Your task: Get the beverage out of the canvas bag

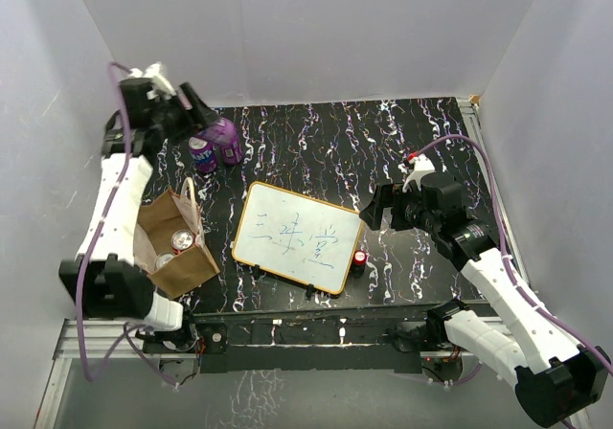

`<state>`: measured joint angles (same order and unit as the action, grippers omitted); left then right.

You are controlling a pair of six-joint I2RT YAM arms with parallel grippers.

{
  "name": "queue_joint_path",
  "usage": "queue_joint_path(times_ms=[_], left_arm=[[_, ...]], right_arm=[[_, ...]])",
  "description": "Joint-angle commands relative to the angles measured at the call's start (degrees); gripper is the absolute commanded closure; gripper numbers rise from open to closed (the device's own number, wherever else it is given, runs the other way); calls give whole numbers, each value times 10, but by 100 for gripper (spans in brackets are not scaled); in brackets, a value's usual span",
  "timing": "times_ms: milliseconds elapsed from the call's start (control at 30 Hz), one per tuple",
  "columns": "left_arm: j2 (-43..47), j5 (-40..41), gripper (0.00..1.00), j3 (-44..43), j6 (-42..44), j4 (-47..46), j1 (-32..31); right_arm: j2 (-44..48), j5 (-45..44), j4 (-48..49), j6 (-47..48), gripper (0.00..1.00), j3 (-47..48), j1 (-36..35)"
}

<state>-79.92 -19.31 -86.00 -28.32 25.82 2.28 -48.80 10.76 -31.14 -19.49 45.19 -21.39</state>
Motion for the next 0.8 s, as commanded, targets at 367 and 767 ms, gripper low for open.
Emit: queue_joint_path(times_ms=[367,767], left_arm=[[-405,154,75,-399,88,201,-204],[-520,232,74,-465,120,177,-205]], right_arm=[[10,-12,25,4,2,8,-3],[4,-14,25,5,2,8,-3]])
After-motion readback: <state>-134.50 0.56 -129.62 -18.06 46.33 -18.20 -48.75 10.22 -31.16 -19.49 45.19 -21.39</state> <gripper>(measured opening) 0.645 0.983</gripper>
